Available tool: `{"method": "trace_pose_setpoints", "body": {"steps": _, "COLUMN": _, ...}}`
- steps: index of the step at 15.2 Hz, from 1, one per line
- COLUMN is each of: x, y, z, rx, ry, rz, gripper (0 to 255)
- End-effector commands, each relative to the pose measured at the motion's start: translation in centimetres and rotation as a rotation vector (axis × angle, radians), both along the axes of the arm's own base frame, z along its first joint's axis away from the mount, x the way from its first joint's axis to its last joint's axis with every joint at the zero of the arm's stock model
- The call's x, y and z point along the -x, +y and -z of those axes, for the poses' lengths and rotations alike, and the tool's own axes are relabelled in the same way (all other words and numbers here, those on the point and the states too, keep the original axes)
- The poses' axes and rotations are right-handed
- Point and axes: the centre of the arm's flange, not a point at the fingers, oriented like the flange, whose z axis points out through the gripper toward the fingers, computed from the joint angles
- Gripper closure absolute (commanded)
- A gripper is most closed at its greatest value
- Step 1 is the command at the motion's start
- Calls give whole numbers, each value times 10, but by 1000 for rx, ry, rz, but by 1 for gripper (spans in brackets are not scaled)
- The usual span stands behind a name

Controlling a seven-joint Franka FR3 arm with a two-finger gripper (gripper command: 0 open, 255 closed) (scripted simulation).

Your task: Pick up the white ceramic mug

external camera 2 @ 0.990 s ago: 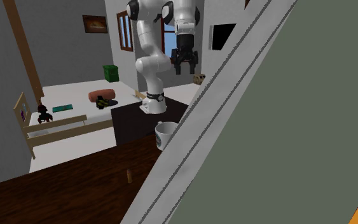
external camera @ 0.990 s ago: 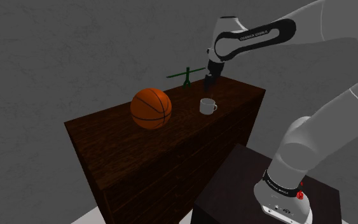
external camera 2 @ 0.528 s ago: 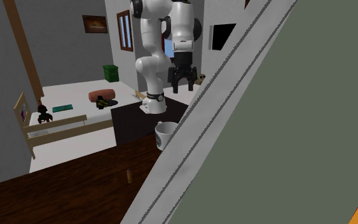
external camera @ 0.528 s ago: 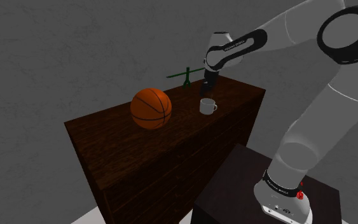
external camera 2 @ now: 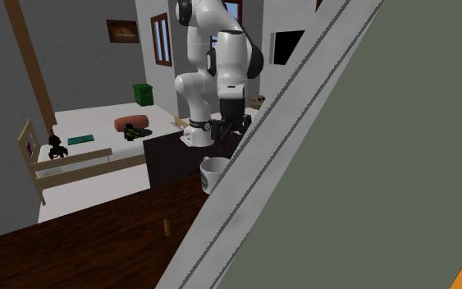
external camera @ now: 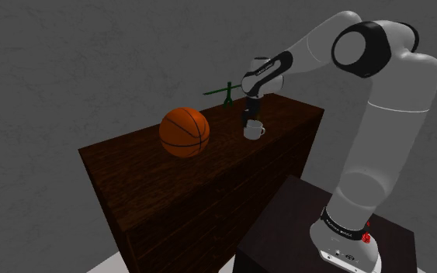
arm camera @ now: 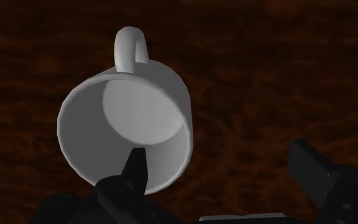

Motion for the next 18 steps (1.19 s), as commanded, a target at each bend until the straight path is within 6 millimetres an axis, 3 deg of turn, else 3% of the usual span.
{"method": "trace_pose_setpoints", "body": {"steps": 1, "x": -8, "y": -18, "z": 21, "rx": -6, "ry": 6, "rz": 9, "gripper": 0}}
{"method": "trace_pose_setpoints", "body": {"steps": 11, "x": -10, "y": -21, "z": 66, "rx": -8, "ry": 8, "rz": 12, "gripper": 0}}
{"method": "trace_pose_setpoints", "body": {"steps": 12, "x": -10, "y": -21, "z": 65, "rx": -8, "ry": 8, "rz": 12, "gripper": 255}}
{"method": "trace_pose_setpoints", "body": {"steps": 18, "x": -10, "y": -21, "z": 65, "rx": -8, "ry": 8, "rz": 12, "gripper": 255}}
